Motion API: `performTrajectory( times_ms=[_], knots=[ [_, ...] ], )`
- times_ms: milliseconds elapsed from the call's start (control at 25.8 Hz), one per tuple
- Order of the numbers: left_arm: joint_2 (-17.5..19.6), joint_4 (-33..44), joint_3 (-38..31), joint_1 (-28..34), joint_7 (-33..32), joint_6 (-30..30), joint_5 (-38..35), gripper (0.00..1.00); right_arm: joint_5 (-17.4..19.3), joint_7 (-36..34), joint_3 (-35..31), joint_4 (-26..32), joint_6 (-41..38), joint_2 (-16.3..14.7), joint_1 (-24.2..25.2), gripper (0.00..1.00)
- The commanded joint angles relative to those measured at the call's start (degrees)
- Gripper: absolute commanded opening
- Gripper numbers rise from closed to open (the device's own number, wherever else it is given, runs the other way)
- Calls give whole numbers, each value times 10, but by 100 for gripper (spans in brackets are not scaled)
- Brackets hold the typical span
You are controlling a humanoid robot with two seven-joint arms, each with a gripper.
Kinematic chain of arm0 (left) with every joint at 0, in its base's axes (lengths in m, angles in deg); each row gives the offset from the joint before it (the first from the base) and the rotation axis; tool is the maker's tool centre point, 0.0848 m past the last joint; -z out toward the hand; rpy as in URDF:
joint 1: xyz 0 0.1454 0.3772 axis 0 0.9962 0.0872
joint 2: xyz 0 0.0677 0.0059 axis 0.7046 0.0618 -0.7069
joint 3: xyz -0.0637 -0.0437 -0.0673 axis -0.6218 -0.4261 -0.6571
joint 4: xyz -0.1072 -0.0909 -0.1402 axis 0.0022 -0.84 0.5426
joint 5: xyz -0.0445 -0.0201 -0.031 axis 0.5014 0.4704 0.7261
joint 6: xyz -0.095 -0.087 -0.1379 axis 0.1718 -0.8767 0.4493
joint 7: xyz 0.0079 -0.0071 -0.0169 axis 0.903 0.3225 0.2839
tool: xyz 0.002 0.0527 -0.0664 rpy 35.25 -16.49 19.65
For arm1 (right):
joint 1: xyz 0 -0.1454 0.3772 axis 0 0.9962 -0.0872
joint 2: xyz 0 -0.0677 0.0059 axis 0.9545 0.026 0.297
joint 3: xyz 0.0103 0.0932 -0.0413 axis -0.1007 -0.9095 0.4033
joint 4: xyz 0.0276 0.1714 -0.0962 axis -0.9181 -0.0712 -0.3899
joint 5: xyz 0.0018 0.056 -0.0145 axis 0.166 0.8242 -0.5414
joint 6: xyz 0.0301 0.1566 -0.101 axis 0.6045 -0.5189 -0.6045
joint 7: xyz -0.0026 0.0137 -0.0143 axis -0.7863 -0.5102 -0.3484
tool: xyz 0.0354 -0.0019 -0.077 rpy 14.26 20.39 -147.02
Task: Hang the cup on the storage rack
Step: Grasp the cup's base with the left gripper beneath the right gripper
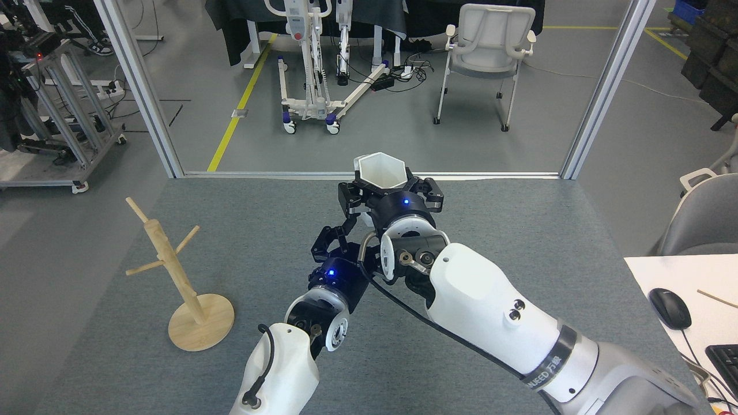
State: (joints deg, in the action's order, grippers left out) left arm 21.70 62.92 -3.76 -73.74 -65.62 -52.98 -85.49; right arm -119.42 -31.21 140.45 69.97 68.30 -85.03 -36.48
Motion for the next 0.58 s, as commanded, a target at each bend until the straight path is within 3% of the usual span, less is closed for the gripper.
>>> performTrajectory(
  times_ms=[0, 542],
  knots=[
    [-4, -13, 2, -15, 1, -2, 0, 96, -1, 4, 0, 5, 7, -3, 0, 10],
    [-9, -84, 0, -52, 1, -12, 3, 95, -2, 7, 0, 8, 8, -5, 6, 10]
  ],
)
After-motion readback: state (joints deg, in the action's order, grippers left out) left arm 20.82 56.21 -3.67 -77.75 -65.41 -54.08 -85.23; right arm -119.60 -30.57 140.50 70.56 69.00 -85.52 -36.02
